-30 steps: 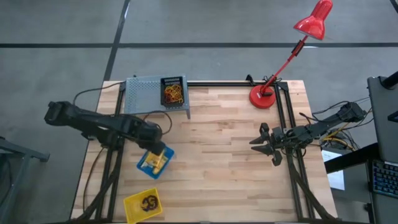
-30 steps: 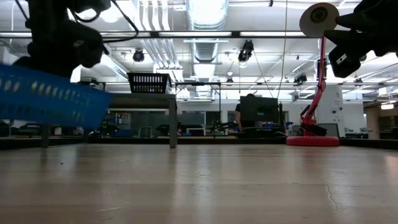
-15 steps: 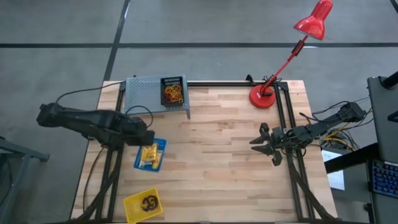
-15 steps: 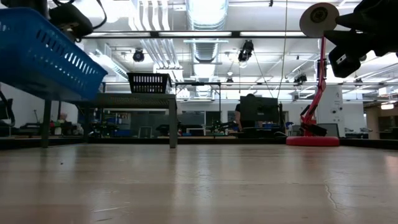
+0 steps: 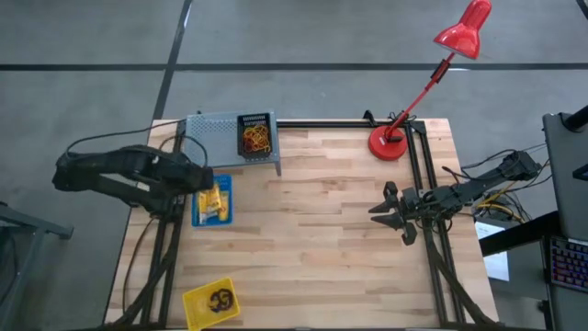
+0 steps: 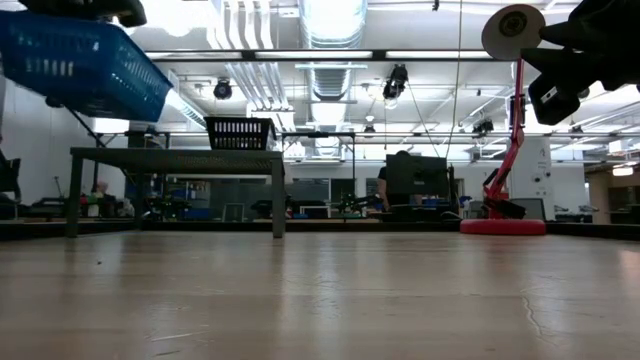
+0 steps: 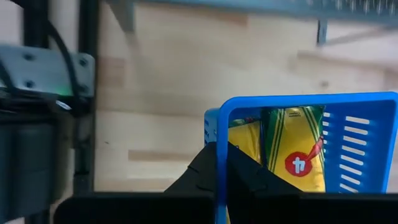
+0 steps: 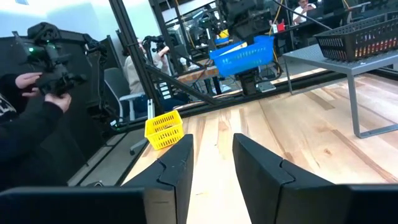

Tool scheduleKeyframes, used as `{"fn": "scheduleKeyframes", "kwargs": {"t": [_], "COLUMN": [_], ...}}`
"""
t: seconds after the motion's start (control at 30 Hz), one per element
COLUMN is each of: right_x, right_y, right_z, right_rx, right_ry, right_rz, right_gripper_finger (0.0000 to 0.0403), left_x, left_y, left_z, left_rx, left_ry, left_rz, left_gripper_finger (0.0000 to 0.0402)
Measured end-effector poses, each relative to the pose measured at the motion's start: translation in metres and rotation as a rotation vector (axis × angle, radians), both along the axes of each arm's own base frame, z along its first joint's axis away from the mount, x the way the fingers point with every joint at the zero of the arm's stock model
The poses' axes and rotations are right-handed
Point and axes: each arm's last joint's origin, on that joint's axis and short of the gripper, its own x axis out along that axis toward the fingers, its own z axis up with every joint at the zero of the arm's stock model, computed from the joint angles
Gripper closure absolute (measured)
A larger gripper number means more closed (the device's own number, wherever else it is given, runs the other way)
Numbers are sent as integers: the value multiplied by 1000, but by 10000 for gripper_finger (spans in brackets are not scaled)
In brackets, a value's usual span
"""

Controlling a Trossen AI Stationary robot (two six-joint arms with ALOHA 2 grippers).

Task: Pick & Place Office Desk Supplies
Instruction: Put the blue bin with crayon boxes on the shelf

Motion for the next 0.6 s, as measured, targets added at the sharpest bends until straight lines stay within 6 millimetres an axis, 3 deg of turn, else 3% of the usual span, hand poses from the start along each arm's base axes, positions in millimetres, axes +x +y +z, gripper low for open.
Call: {"fn": "scheduleKeyframes", "kwargs": {"t": [0.27, 0.6], "right_x": [0, 0], "right_y": [0, 0], "right_z": [0, 0], "right_rx": [0, 0], "right_ry": [0, 0], "right_rz": [0, 0], "right_gripper_finger": [287, 298], "left_x": [-8, -18], "left_y": [24, 78], "left_z": [16, 21], "left_rx": [70, 127], "left_ry": [20, -4], "left_rz": [77, 39], "left_gripper_finger": [390, 390]}}
